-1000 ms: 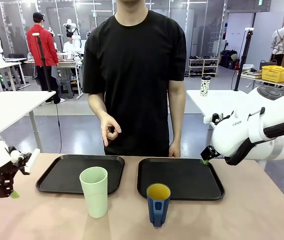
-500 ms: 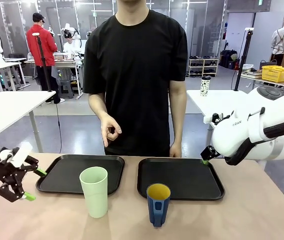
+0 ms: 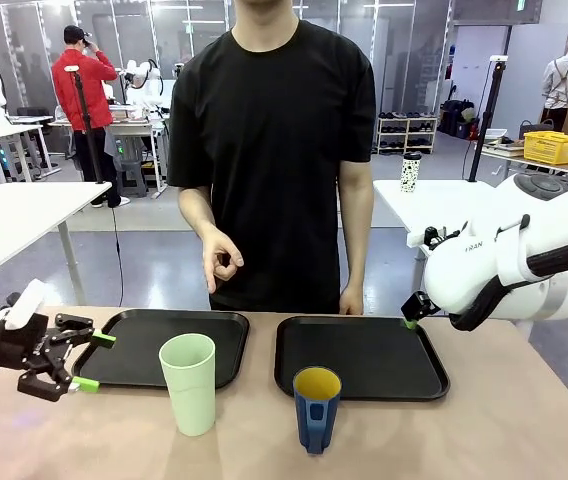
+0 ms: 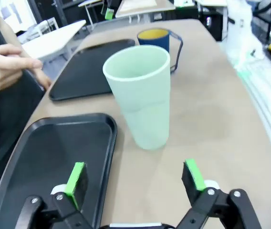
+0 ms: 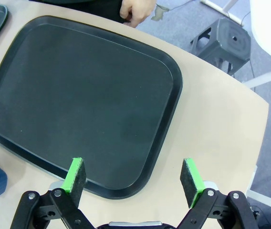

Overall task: Sort and store the cups by type.
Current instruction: Pick up the Reusable plastic cup.

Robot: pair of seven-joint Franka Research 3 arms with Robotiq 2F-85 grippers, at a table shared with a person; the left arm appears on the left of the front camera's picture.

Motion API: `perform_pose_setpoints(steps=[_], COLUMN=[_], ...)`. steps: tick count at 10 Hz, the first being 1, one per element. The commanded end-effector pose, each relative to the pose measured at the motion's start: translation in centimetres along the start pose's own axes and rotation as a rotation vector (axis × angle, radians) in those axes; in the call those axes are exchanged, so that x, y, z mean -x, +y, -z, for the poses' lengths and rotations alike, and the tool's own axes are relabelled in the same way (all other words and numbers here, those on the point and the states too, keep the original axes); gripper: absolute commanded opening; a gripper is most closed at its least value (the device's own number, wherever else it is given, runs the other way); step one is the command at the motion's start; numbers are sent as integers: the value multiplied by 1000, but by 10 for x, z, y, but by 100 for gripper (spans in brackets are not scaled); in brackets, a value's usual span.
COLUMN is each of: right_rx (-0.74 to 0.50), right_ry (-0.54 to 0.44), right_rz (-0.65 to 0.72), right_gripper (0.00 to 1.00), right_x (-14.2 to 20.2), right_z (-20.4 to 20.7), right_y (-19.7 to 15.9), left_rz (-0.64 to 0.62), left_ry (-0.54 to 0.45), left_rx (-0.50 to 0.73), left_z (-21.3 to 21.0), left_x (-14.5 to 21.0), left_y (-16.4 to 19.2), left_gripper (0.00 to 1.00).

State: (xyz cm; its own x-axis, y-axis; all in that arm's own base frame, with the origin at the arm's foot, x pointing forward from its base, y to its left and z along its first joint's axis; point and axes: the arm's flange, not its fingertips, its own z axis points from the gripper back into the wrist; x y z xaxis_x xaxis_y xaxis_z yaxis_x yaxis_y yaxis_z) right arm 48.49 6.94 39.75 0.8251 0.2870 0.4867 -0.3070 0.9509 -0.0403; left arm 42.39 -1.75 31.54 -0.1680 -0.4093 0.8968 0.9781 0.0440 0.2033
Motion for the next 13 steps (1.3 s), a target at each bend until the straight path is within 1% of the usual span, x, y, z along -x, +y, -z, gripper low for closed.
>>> perform_pose_setpoints(steps=[1, 2, 4, 5, 6, 7, 11, 12, 13], right_rx=[-1, -1, -1, -1, -1, -1, -1, -1, -1], right_ry=[-7, -7, -7, -7, -7, -7, -7, -7, -7], right_rz=[4, 4, 4, 4, 4, 4, 4, 4, 4], right_gripper=[100, 100, 100, 100, 100, 100, 100, 100, 100], right_x=[0, 0, 0, 0, 0, 0, 0, 0, 0], right_z=[1, 1, 1, 1, 1, 1, 1, 1, 1], right_y=[-2, -2, -2, -2, -2, -2, -2, -2, -2], left_rz=[-2, -14, -64, -72, -68, -102, -102, -110, -107], left_ry=[-109, -155, -126, -125, -149, -115, -115, -116, -159], left_rx=[-15, 12, 37, 24, 34, 41, 41, 41, 98], left_z=[18, 20, 28, 30, 28, 24, 24, 25, 35], left_x=[44, 47, 53, 52, 49, 37, 37, 39, 40], left_y=[11, 13, 14, 15, 18, 16, 16, 18, 19], left_gripper=[100, 100, 100, 100, 100, 100, 100, 100, 100])
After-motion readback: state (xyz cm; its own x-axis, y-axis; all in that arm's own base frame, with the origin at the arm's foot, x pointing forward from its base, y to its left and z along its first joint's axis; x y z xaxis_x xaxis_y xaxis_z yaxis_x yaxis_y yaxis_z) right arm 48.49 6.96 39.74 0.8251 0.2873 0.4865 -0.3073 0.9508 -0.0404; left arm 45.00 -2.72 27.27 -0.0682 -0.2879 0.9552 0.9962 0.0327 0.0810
